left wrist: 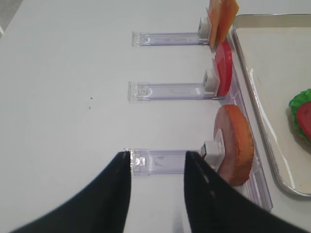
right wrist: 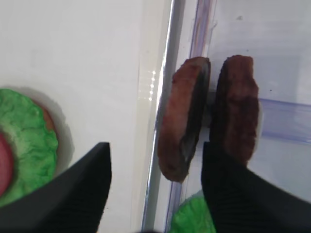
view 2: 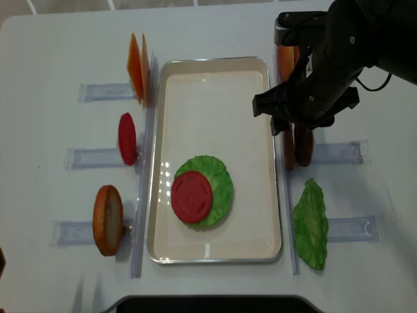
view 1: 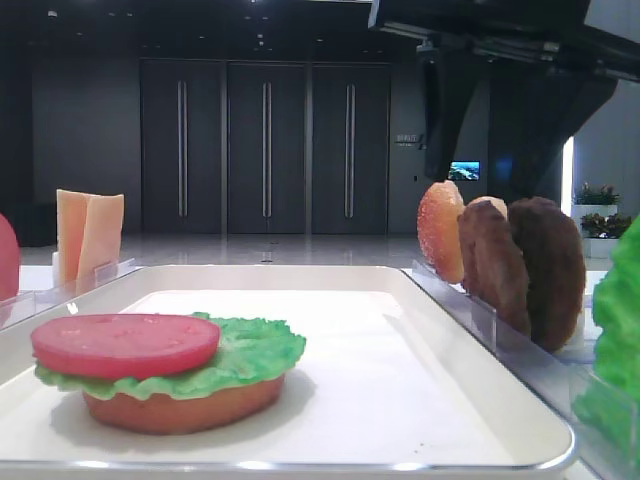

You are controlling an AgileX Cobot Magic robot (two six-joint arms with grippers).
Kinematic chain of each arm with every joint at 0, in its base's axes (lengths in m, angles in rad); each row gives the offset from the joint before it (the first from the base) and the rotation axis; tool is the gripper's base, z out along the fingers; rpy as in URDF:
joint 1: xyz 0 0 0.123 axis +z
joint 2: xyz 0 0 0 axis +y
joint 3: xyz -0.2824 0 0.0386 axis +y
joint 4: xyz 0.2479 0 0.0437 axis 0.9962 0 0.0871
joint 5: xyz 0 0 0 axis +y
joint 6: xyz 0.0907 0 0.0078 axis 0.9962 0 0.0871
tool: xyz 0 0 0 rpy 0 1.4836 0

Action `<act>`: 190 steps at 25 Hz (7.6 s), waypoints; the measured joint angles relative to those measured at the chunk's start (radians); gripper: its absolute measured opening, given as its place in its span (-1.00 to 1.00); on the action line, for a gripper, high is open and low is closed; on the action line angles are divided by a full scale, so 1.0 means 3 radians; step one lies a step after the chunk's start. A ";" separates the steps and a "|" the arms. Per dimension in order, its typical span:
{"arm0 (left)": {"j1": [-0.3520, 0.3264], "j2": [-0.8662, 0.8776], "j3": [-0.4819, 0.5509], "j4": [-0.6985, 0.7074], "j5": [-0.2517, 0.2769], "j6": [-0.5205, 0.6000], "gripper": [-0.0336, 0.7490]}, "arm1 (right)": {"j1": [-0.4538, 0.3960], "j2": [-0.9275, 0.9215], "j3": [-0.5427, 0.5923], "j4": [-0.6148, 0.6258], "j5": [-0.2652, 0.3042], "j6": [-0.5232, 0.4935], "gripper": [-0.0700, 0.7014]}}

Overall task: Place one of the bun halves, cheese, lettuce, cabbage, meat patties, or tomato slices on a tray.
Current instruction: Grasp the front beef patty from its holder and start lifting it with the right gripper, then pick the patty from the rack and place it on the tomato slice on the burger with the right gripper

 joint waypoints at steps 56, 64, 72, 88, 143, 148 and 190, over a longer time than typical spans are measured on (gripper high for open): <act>0.0000 0.0000 0.0000 0.0000 0.0000 0.0000 -0.19 | 0.0000 0.0451 -0.0001 -0.0089 -0.0158 -0.0164 -0.29; 0.0000 0.0000 0.0000 0.0000 0.0000 0.0000 -0.19 | 0.0004 0.0448 -0.0016 -0.0229 -0.0131 -0.0168 -0.32; 0.0000 0.0000 0.0000 0.0000 0.0000 0.0000 -0.19 | 0.0004 0.0418 -0.0021 -0.0256 -0.0063 -0.0165 -0.38; 0.0000 0.0000 0.0000 0.0000 0.0000 0.0000 -0.19 | 0.0006 -0.0346 -0.0021 -0.0301 0.0204 -0.0068 -0.47; 0.0000 0.0000 0.0000 0.0000 0.0000 0.0000 -0.19 | 0.0633 -0.0807 0.1619 0.5533 -0.0520 -0.4414 -0.47; 0.0000 0.0000 0.0000 0.0000 0.0000 0.0000 -0.19 | 0.0606 -0.0372 0.1619 0.5670 -0.0306 -0.4753 -0.47; 0.0000 0.0000 0.0000 0.0000 0.0000 0.0000 -0.19 | 0.0002 0.0777 0.1171 0.5700 0.0109 -0.5327 -0.47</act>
